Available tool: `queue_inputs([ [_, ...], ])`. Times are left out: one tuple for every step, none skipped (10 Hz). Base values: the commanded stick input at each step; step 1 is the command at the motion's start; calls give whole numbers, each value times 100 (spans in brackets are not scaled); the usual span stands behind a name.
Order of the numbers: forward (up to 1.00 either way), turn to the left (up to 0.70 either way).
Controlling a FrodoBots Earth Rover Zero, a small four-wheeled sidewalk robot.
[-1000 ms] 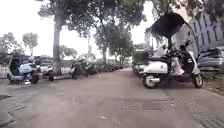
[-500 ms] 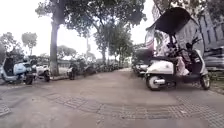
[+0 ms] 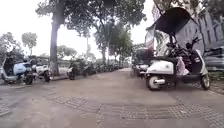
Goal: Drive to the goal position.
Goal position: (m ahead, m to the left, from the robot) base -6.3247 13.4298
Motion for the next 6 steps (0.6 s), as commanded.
queue_inputs([
  [45, 0],
  [45, 0],
  [45, 0],
  [45, 0],
  [45, 0],
  [45, 0],
])
